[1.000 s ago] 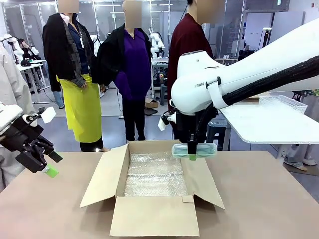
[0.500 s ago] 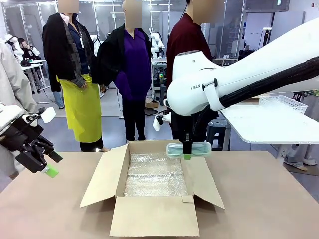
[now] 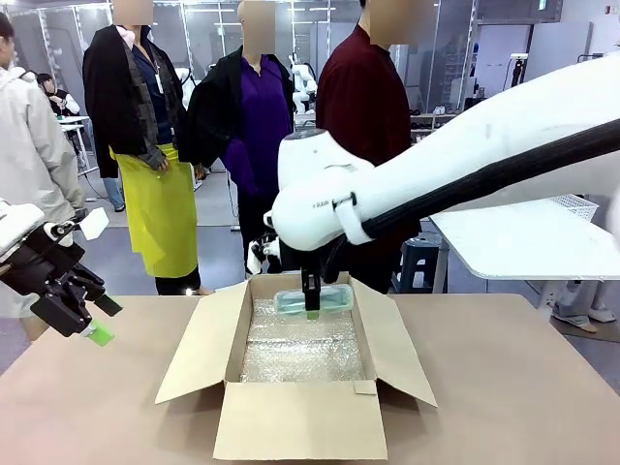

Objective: Pack the glasses set securely to prepare it for shipping.
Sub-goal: Place the Glasses case inside the Package Box.

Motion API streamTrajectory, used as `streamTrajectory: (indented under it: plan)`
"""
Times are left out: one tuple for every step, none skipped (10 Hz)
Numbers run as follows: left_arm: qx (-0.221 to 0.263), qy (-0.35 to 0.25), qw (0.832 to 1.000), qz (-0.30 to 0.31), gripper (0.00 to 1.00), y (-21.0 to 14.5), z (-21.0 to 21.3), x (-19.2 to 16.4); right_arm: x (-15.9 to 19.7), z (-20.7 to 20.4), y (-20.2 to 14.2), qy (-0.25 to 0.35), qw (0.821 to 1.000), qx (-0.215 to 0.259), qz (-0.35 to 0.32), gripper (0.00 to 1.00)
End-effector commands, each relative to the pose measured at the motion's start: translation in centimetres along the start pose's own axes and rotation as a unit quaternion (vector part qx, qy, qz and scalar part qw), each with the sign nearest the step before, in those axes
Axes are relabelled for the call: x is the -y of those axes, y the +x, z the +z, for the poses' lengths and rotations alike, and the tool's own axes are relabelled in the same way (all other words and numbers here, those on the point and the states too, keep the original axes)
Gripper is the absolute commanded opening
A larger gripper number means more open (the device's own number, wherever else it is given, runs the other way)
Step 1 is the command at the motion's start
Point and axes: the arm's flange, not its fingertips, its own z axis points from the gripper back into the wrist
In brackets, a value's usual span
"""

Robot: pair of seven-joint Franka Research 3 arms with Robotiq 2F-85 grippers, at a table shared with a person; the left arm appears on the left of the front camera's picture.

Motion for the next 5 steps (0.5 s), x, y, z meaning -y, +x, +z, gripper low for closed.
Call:
streamTrajectory:
  plan:
    - [0.014,-0.006,1.0,-0.009,1.0,-0.2,0.1,-0.1,3.4,-1.7,1.5,-0.004,0.999,0.006,0.032,0.65]
    - [0.014,-0.006,1.0,-0.009,1.0,-0.2,0.1,-0.1,4.4,-2.8,1.6,-0.009,0.999,0.01,0.03,0.65]
    - [0.014,-0.006,1.0,-0.009,1.0,-0.2,0.1,-0.1,5.1,-3.8,1.6,-0.006,0.999,0.018,0.033,0.65]
    - [0.014,-0.006,1.0,-0.009,1.0,-0.2,0.1,-0.1,5.6,-4.9,1.7,-0.006,0.999,0.017,0.034,0.65]
    - [0.014,-0.006,1.0,-0.009,1.0,-0.2,0.1,-0.1,6.0,-6.0,1.7,-0.004,0.999,0.013,0.029,0.65]
